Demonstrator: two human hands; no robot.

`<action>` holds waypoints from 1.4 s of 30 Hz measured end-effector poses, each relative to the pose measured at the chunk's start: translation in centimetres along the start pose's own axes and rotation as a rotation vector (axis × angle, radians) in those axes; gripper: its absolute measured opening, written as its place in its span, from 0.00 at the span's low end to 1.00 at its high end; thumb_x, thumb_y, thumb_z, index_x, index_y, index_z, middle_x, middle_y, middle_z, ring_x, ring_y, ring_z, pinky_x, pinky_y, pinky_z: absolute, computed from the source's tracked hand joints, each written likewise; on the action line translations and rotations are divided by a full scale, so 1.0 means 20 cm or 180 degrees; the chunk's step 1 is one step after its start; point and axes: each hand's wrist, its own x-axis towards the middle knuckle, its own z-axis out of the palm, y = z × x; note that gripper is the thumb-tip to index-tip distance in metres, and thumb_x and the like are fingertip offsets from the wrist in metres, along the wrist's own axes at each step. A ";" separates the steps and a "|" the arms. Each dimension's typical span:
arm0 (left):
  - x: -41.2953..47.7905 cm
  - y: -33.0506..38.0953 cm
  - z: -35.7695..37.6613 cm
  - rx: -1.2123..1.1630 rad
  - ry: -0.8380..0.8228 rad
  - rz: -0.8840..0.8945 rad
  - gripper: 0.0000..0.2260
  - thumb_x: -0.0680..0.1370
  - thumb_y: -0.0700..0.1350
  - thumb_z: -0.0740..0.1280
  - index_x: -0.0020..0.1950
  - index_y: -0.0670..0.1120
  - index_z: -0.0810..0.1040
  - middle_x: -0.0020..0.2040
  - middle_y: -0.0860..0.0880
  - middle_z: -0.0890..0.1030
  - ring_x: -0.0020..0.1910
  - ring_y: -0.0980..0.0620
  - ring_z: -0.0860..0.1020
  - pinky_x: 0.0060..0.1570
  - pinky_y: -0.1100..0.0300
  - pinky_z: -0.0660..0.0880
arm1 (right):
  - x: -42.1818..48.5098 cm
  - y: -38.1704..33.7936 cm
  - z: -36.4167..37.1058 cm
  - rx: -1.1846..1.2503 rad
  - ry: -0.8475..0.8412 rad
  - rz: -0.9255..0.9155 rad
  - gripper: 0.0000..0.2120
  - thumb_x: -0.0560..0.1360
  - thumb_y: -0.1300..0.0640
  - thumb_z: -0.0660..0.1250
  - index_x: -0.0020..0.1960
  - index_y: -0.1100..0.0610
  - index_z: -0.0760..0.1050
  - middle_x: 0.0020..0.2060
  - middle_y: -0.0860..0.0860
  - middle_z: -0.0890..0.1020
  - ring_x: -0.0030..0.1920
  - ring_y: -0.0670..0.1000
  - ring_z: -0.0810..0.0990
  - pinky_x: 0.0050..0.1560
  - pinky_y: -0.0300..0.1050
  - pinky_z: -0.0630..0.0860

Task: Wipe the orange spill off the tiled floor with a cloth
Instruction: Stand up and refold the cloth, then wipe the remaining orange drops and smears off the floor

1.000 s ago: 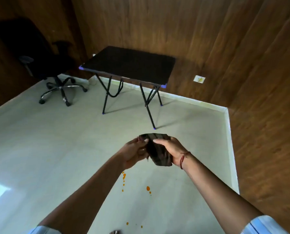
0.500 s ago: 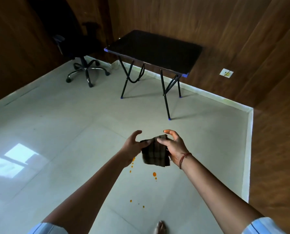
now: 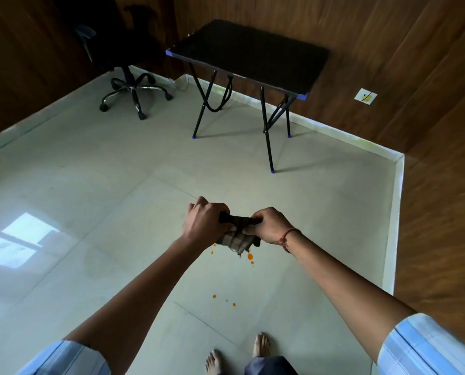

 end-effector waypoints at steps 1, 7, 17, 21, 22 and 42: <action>0.01 -0.02 0.03 0.0195 -0.0055 0.0057 0.12 0.69 0.54 0.74 0.50 0.51 0.81 0.47 0.50 0.81 0.56 0.47 0.71 0.50 0.55 0.64 | 0.01 0.00 0.01 -0.0206 -0.0124 -0.0015 0.08 0.66 0.54 0.72 0.36 0.59 0.79 0.34 0.57 0.82 0.36 0.53 0.77 0.36 0.43 0.71; 0.13 -0.14 0.24 -0.0762 -0.1124 -0.0014 0.11 0.70 0.42 0.75 0.44 0.46 0.74 0.40 0.47 0.75 0.34 0.50 0.70 0.34 0.60 0.67 | 0.18 0.12 0.14 -0.0738 -0.0838 -0.0346 0.15 0.61 0.51 0.76 0.45 0.50 0.77 0.38 0.49 0.83 0.39 0.53 0.82 0.37 0.44 0.78; 0.10 -0.61 1.52 -0.0619 -0.1190 -0.0479 0.12 0.69 0.36 0.70 0.41 0.53 0.73 0.46 0.47 0.80 0.44 0.43 0.79 0.44 0.48 0.78 | 0.74 1.15 0.99 -0.0781 -0.1296 -0.0160 0.09 0.69 0.62 0.62 0.43 0.56 0.80 0.36 0.54 0.85 0.37 0.52 0.84 0.40 0.47 0.81; -0.05 -0.94 2.14 -0.0198 -0.1324 -0.0874 0.22 0.71 0.49 0.74 0.63 0.49 0.74 0.61 0.48 0.77 0.58 0.45 0.76 0.56 0.52 0.73 | 0.95 1.66 1.44 -0.1032 -0.0754 -0.0150 0.09 0.69 0.51 0.64 0.48 0.51 0.78 0.41 0.54 0.84 0.44 0.57 0.82 0.40 0.44 0.76; -0.09 -1.03 2.30 -0.0076 -0.1439 -0.0930 0.24 0.72 0.52 0.73 0.66 0.50 0.72 0.64 0.48 0.75 0.61 0.45 0.75 0.59 0.52 0.71 | 1.01 1.80 1.57 -0.1117 -0.0652 -0.0174 0.11 0.70 0.54 0.62 0.51 0.50 0.78 0.44 0.54 0.84 0.48 0.58 0.81 0.42 0.44 0.75; -0.31 -2.12 3.59 0.0713 -0.1865 -0.1146 0.67 0.53 0.62 0.80 0.78 0.54 0.38 0.77 0.48 0.32 0.76 0.37 0.38 0.68 0.33 0.58 | 1.48 2.93 2.78 -0.2260 -0.0229 -0.1023 0.29 0.77 0.51 0.63 0.75 0.55 0.59 0.75 0.59 0.59 0.73 0.61 0.58 0.73 0.55 0.56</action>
